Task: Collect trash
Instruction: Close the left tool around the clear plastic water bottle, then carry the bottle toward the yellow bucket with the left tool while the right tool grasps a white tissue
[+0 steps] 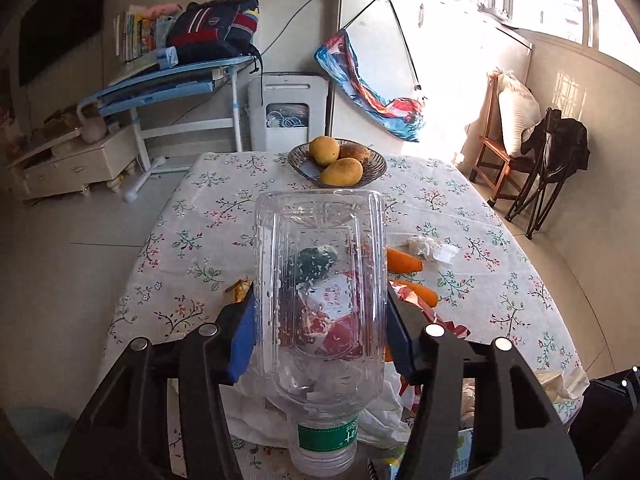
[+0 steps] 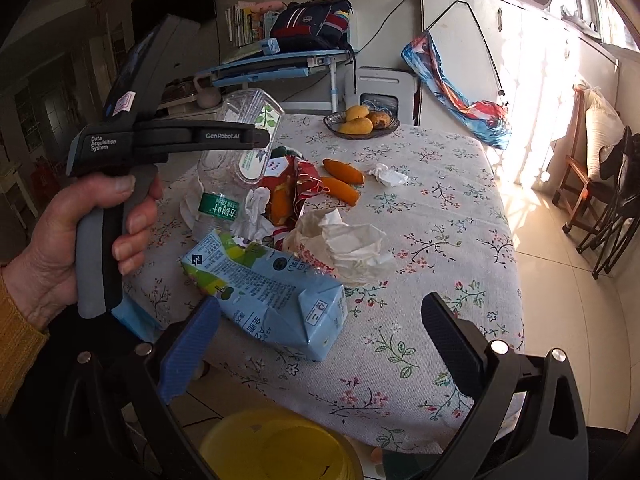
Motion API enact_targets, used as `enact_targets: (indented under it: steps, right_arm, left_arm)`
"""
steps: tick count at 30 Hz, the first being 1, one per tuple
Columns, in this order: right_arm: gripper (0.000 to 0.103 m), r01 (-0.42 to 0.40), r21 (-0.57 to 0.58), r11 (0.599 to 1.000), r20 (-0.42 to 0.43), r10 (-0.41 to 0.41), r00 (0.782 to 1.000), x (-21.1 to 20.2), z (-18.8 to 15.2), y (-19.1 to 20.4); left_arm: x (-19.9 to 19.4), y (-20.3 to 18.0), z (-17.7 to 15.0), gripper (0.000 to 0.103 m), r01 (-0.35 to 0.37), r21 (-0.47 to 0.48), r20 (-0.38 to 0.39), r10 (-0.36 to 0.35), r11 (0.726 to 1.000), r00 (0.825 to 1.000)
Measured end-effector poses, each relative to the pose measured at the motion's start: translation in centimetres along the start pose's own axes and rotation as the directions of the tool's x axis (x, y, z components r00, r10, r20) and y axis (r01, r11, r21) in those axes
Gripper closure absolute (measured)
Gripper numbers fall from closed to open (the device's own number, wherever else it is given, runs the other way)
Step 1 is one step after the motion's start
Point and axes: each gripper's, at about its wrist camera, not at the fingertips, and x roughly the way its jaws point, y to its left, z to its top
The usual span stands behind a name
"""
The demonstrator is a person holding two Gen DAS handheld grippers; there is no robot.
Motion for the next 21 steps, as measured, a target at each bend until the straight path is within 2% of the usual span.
enact_targets:
  steps: [4,6,9,10,11,14,17,21]
  right_arm:
    - [0.007,-0.091,0.199,0.976,-0.026,0.098,0.995,1.5,1.1,-3.0]
    - [0.011,-0.108,0.262,0.959,-0.039,0.122,0.992,2.5,1.7,-4.0]
    - [0.026,-0.142,0.331,0.933,-0.051,0.168,0.984,4.0,2.3,-5.1]
    - [0.037,-0.151,0.346,0.926,-0.063,0.184,0.981,4.6,2.4,-5.3]
    - [0.053,-0.157,0.356,0.921,-0.078,0.197,0.977,5.1,2.5,-5.4]
    - [0.074,-0.182,0.371,0.911,-0.065,0.221,0.973,5.6,2.5,-5.5]
    - [0.083,-0.188,0.380,0.906,-0.020,0.212,0.977,4.9,2.7,-5.9]
    - [0.084,-0.210,0.406,0.889,0.073,0.198,0.977,3.6,2.6,-6.9]
  left_arm:
    - [-0.7,2.1,0.0,0.050,0.011,-0.069,0.006,-0.010,0.998,1.000]
    - [-0.8,3.1,-0.1,0.050,0.025,-0.107,0.007,-0.025,0.994,1.000]
    - [-1.2,4.3,-0.2,0.050,0.048,-0.154,0.013,-0.046,0.987,0.999]
    - [-1.3,4.7,-0.2,0.050,0.053,-0.169,0.017,-0.051,0.984,0.999]
    - [-1.3,5.0,-0.3,0.050,0.057,-0.182,0.020,-0.055,0.982,0.998]
    - [-1.7,6.4,-0.5,0.050,0.064,-0.227,0.033,-0.058,0.972,0.998]
    - [-2.0,8.2,-0.8,0.050,0.088,-0.299,0.045,-0.078,0.950,0.996]
    - [-2.4,10.8,-1.5,0.050,0.139,-0.413,0.081,-0.116,0.900,0.990]
